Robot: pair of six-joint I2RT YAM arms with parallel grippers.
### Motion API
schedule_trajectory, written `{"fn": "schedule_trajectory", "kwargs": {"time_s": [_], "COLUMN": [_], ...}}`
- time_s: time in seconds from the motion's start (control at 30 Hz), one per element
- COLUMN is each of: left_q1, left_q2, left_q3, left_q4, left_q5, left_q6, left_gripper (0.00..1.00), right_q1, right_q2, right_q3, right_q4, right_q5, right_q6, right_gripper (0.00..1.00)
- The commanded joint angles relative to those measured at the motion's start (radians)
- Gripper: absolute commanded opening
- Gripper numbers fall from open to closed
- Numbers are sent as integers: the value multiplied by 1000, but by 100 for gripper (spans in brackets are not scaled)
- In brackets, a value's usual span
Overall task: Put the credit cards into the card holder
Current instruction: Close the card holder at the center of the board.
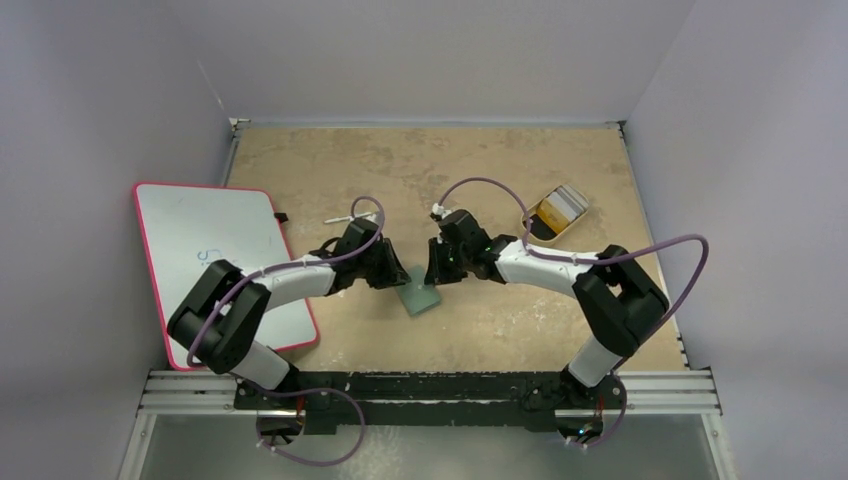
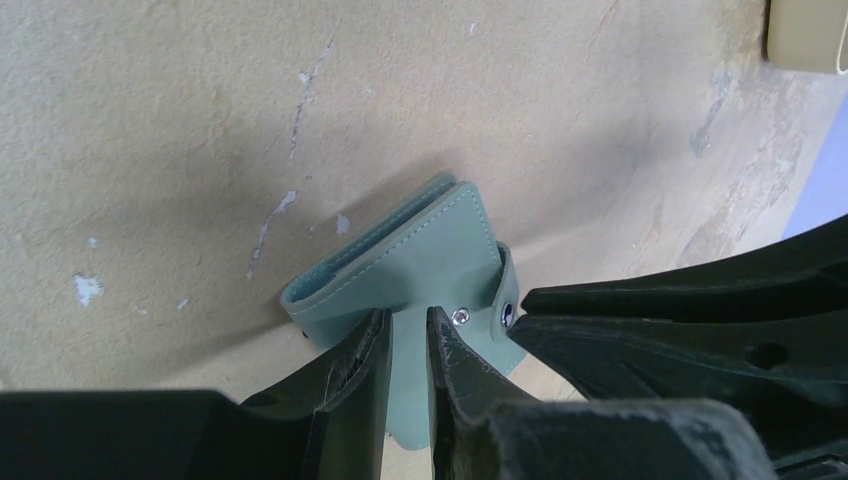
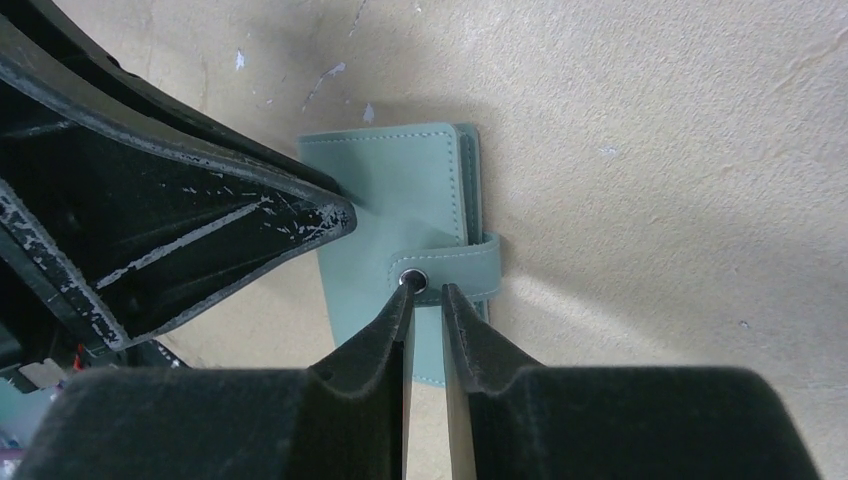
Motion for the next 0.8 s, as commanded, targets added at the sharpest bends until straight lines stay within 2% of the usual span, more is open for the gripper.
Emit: {"fn": "schedule_trajectory", "kwargs": {"time_s": [0.0,0.67,0.77], "left_q1": [1,1,1], "left_q2": [41,34,49], "left_q3": [24,19,12], "left_q4": [26,8,61], "left_q5": [8,-10,20], "left_q6": [19,12,-18], "left_gripper": [18,18,18], "right_q1": [0,0,1], "right_q2": [9,79,108], "right_q3": [2,31,99], "right_q4": [43,5,-41], "right_q5": [-38,-82,-41], "right_q6": [-20,-70,-84], "right_gripper": [18,19,17]}}
